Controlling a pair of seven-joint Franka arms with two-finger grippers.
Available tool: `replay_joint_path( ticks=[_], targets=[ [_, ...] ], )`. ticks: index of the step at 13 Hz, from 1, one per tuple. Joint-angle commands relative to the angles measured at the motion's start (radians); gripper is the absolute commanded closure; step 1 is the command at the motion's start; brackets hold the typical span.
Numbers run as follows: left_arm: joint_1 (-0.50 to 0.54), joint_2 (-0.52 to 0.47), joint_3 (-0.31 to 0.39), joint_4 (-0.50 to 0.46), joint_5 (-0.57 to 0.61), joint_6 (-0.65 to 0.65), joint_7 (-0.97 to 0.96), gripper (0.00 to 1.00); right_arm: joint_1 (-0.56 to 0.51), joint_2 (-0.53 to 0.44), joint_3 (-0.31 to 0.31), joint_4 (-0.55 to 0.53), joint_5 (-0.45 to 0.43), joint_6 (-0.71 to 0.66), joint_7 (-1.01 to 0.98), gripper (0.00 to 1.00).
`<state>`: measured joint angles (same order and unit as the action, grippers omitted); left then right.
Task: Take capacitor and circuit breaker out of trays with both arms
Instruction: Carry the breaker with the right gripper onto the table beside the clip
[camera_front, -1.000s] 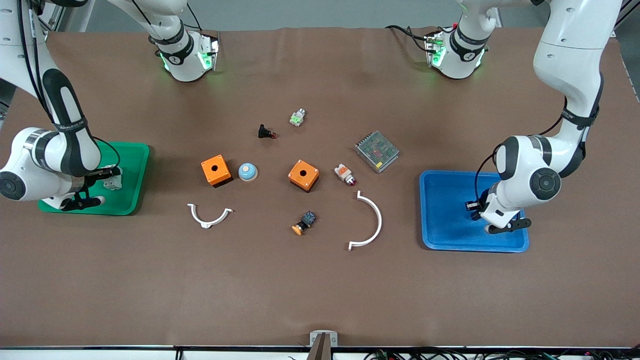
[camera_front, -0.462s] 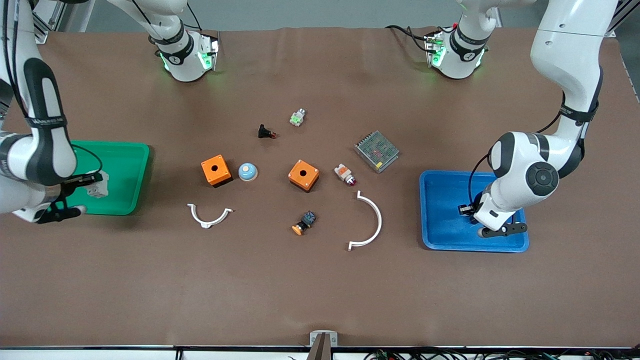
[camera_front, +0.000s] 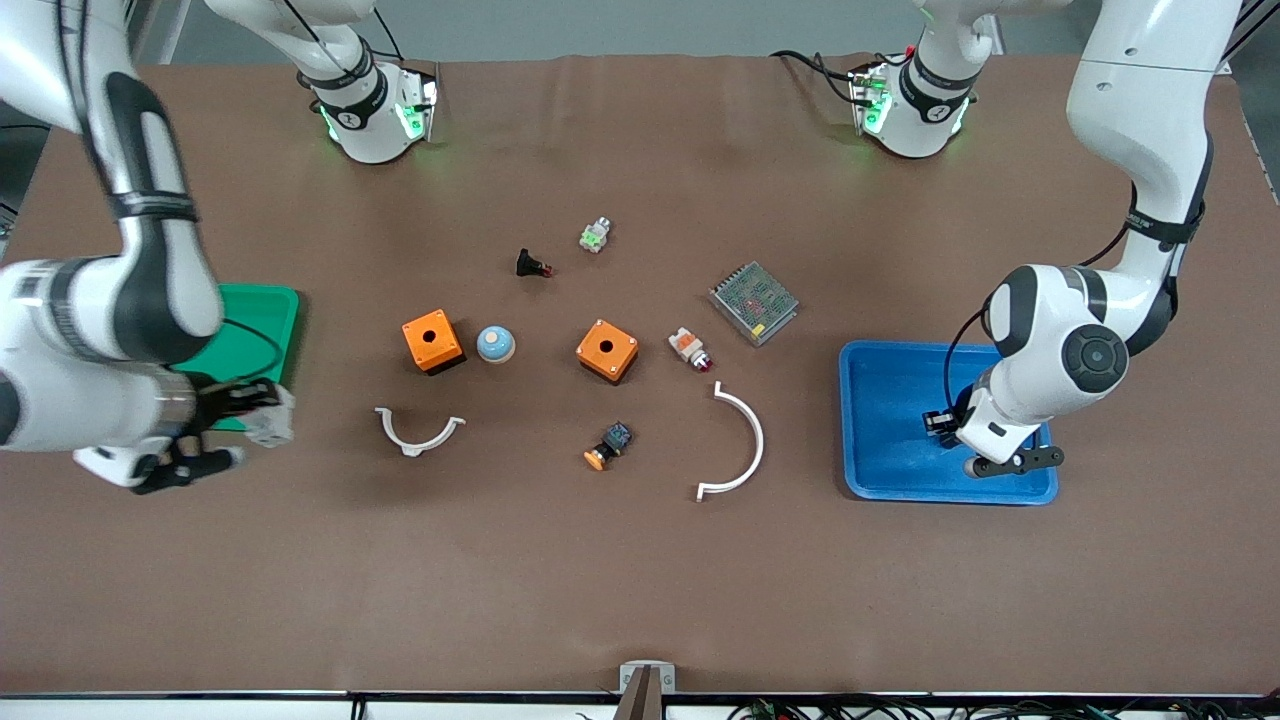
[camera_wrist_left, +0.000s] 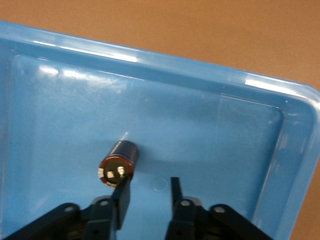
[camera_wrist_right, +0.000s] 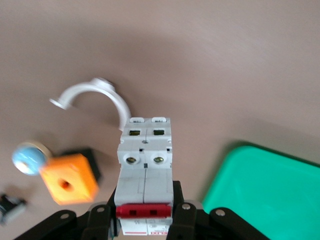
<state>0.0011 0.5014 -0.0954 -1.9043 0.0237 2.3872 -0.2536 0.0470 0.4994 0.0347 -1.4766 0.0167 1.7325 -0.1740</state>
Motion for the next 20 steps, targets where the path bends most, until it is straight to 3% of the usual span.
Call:
replay_joint_path(
  ticks=[1,6,8,13,16,17,18,20],
  targets=[
    [0.013,0.028,0.005,0.034,0.022,-0.006,0.007,0.32,0.134,0.042,-0.009,0.024,0.012,0.044,0.204,0.97],
    [0.017,0.043,0.011,0.037,0.034,-0.005,0.017,0.30,0.272,0.189,-0.009,0.133,0.080,0.093,0.383,0.97],
    [0.025,0.060,0.022,0.048,0.087,-0.002,0.013,0.33,0.307,0.232,-0.009,0.139,0.085,0.125,0.428,0.97],
    [0.027,0.080,0.019,0.059,0.078,-0.002,-0.007,0.42,0.349,0.318,-0.009,0.137,0.085,0.252,0.456,0.95],
    [0.022,0.080,0.017,0.056,0.076,-0.005,-0.012,0.48,0.353,0.334,-0.010,0.139,0.077,0.262,0.453,0.92],
    [0.020,0.082,0.016,0.056,0.076,-0.005,-0.012,0.56,0.353,0.332,-0.012,0.139,0.074,0.259,0.459,0.48],
    [0.017,0.082,0.016,0.056,0.076,-0.005,-0.010,0.73,0.350,0.329,-0.013,0.139,0.074,0.253,0.459,0.05],
    [0.017,0.077,0.014,0.057,0.078,-0.006,-0.009,0.97,0.352,0.302,-0.016,0.139,0.069,0.248,0.459,0.00]
  ],
)
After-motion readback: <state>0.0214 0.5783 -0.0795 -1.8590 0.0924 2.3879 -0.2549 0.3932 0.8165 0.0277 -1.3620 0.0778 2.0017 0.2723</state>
